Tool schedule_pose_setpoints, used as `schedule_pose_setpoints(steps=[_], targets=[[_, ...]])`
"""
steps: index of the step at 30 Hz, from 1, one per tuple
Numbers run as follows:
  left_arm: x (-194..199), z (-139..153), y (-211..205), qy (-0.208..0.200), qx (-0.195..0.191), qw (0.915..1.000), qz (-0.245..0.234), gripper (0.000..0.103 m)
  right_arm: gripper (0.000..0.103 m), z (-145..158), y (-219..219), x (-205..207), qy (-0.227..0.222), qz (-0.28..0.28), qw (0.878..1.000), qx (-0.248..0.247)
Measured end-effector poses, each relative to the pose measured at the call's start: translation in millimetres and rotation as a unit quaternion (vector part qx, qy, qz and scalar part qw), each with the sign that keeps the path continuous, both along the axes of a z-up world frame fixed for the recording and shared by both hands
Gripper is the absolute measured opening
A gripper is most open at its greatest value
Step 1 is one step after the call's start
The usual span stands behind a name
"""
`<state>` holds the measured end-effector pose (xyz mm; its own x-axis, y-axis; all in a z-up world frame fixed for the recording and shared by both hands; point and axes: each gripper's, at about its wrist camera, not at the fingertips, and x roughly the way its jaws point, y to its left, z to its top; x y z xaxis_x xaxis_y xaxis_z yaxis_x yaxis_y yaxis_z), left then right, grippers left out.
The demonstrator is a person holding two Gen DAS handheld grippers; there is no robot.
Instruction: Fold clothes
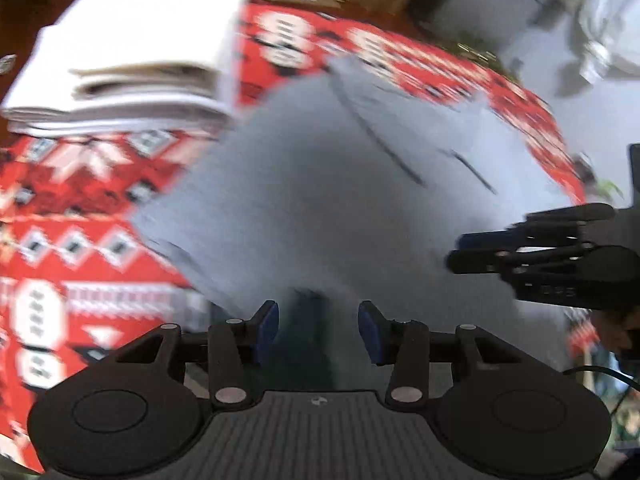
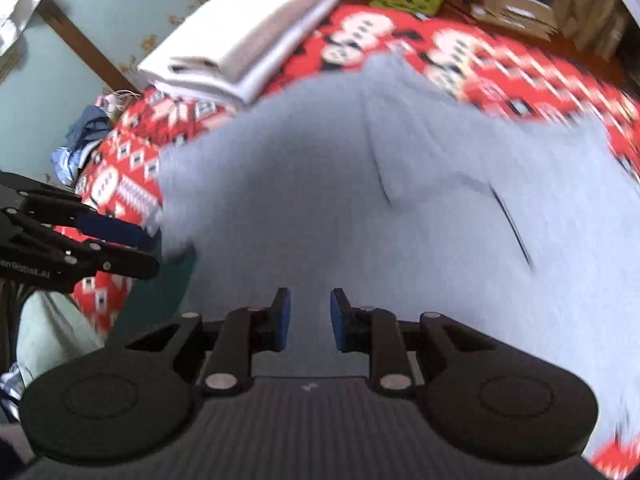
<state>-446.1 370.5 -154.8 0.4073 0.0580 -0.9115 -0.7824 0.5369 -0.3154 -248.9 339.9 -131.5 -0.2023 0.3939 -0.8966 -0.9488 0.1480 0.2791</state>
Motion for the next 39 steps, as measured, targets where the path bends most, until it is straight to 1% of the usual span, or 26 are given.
schedule_pose_setpoints(steps=[1,3,4,5,7,9,11,12,16,18,20,22,24,25,26,28,31,34,37,39], targets=[[5.2,-3.3,-8.1,-0.006,-0.011,0.9999,-0.011,0.041,0.024,1.2,-13.7,1.2,0.000,-0.010,1.000,-0.006],[16.6,-15.8,-19.7,-0.017,-0.042,0.9988,-0.018,0.037,0.024,3.9,-39.6,5.1,-0.001,-0.032,0.999,-0.015],[22.4,-22.3,-25.4,-0.023,-0.058,0.9979,-0.021,0.033,0.024,5.4,-51.8,7.7,-0.002,-0.044,0.999,-0.019],[28.2,-28.1,-31.0,-0.026,-0.064,0.9972,-0.028,0.032,0.024,6.8,-64.0,10.4,-0.003,-0.056,0.998,-0.023],[38.1,-38.1,-41.2,-0.019,-0.063,0.9969,-0.044,0.029,0.024,9.8,-88.3,15.6,-0.005,-0.080,0.996,-0.030],[42.5,-48.4,-47.6,-0.014,-0.071,0.9955,-0.060,0.025,0.024,13.1,-110.2,21.2,-0.004,-0.103,0.994,-0.036],[40.9,-55.2,-52.0,-0.006,-0.077,0.9944,-0.072,0.018,0.024,16.3,-127.6,26.0,-0.004,-0.120,0.992,-0.039],[38.7,-57.0,-53.3,-0.004,-0.078,0.9939,-0.078,0.018,0.024,17.7,-134.4,27.8,-0.006,-0.126,0.991,-0.040],[21.0,-53.8,-58.7,0.025,-0.103,0.9900,-0.093,0.018,0.025,23.5,-158.3,34.7,-0.008,-0.145,0.988,-0.043],[6.9,-52.4,-62.4,0.048,-0.115,0.9874,-0.097,0.018,0.026,24.5,-168.6,37.3,-0.008,-0.156,0.987,-0.045],[-6.7,-50.6,-66.1,0.072,-0.117,0.9856,-0.098,0.018,0.027,24.1,-176.6,39.3,-0.009,-0.166,0.985,-0.047],[-18.4,-47.4,-67.2,0.087,-0.115,0.9856,-0.088,0.018,0.029,22.7,-183.7,41.2,-0.012,-0.175,0.983,-0.051],[-26.8,-43.4,-64.9,0.089,-0.115,0.9869,-0.070,0.019,0.029,20.7,-190.3,43.5,-0.017,-0.188,0.980,-0.056],[-29.3,-41.1,-62.7,0.087,-0.114,0.9880,-0.057,0.025,0.030,19.5,-193.6,45.0,-0.019,-0.196,0.979,-0.060],[-30.4,-38.9,-61.2,0.082,-0.112,0.9893,-0.043,0.032,0.030,18.4,-196.9,46.4,-0.022,-0.204,0.977,-0.063],[-29.9,-37.3,-58.7,0.068,-0.113,0.9911,-0.019,0.039,0.030,14.3,-208.6,52.0,-0.032,-0.220,0.972,-0.077],[-20.0,-42.1,-56.8,0.061,-0.119,0.9910,-0.008,0.040,0.030,8.2,-226.0,60.3,-0.047,-0.244,0.964,-0.099],[-9.9,-50.4,-56.7,0.071,-0.125,0.9896,-0.005,0.040,0.030,-3.8,-240.8,71.7,-0.053,-0.259,0.956,-0.128],[-0.7,-53.6,-58.1,0.096,-0.118,0.9883,-0.015,0.040,0.031,-8.1,-241.7,72.2,-0.049,-0.256,0.956,-0.134],[4.4,-53.6,-58.1,0.104,-0.114,0.9879,-0.016,0.039,0.031,-10.9,-242.3,72.6,-0.046,-0.253,0.957,-0.137]])
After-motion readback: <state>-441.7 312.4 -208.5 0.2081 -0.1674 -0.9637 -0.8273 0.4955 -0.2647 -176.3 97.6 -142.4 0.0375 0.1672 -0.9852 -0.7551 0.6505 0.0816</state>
